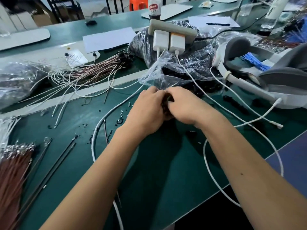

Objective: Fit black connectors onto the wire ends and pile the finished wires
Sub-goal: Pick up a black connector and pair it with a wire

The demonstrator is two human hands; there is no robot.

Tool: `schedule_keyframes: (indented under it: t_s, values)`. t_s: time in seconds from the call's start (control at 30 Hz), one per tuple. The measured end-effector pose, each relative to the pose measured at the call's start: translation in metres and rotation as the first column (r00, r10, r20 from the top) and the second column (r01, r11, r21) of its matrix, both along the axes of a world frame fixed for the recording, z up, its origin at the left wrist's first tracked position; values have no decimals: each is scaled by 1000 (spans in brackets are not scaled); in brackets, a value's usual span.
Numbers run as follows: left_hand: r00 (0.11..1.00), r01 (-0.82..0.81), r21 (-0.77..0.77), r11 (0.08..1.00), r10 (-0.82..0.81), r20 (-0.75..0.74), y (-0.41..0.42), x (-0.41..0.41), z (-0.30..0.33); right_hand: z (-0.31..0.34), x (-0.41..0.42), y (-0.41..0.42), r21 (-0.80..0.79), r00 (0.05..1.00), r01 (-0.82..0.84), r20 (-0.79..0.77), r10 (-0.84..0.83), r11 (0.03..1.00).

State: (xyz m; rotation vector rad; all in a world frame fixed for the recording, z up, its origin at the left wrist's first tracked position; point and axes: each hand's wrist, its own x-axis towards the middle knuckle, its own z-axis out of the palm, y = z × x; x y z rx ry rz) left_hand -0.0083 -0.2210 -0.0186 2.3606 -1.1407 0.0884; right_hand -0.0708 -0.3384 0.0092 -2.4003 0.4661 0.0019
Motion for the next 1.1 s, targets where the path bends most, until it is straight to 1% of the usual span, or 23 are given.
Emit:
schedule_keyframes:
  t_s: [0.03, 0.07, 0.1, 0.13, 0.17, 0.2, 0.23, 0.27, 0.3, 0.4, 0.47, 0.57, 0.67, 0.8, 0.9, 1.0, 1.1]
  values:
    - [999, -43, -44, 998, 42, -23, 4, 1, 1, 2, -1, -3, 66, 998, 23, 54, -27, 998]
    - [996, -88, -89, 992, 85, -36, 8, 1, 2, 3, -3, -6, 96, 991, 61, 113, -72, 993]
    - [991, -128, -126, 984, 123, -43, 11, 1, 3, 5, -6, -13, 39, 979, 116, 167, -121, 992]
    - [986, -167, -151, 974, 162, -48, 13, 1, 2, 6, -8, -22, -106, 971, 170, 185, -149, 980]
    - [979, -204, -163, 965, 198, -52, 15, 1, 1, 6, -11, -29, -266, 975, 200, 144, -167, 943]
    - [971, -239, -160, 958, 232, -59, 16, 1, 0, 4, -15, -33, -391, 979, 203, 51, -200, 898]
    - [961, -274, -143, 951, 266, -68, 16, 2, -2, 1, -18, -34, -459, 970, 176, -69, -233, 871]
    - [951, -308, -115, 945, 300, -77, 16, 2, -3, -4, -21, -31, -486, 957, 144, -154, -246, 862]
    - [943, -328, -82, 941, 322, -85, 14, 2, -4, -10, -24, -24, -510, 954, 113, -184, -236, 853]
    - [951, -295, -45, 954, 289, -112, 8, -4, -5, -28, -22, 2, -580, 985, -17, -150, -87, 814]
    - [957, -277, -87, 957, 266, -116, 8, -8, -3, -33, -14, 9, -595, 989, -60, -145, -33, 801]
    - [947, -320, -180, 930, 308, -92, 15, -6, -3, -32, -1, 11, -606, 985, -120, -172, 18, 786]
    - [927, -374, -170, 912, 366, -80, 25, -2, -5, -34, 12, 20, -649, 985, -151, -163, 58, 746]
    - [901, -434, -133, 891, 427, -79, 44, 6, -5, -37, 22, 34, -684, 993, -103, -23, 119, 722]
    - [913, -408, -43, 912, 406, -43, 59, 8, -7, -43, 26, 41, -709, 983, -66, 73, 166, 702]
    - [918, -396, 6, 918, 396, -26, 66, 6, -8, -43, 35, 45, -723, 986, -12, 106, 127, 691]
    - [898, -440, -32, 897, 440, -22, 66, 8, -9, -47, 35, 47, -742, 991, 40, 117, 71, 669]
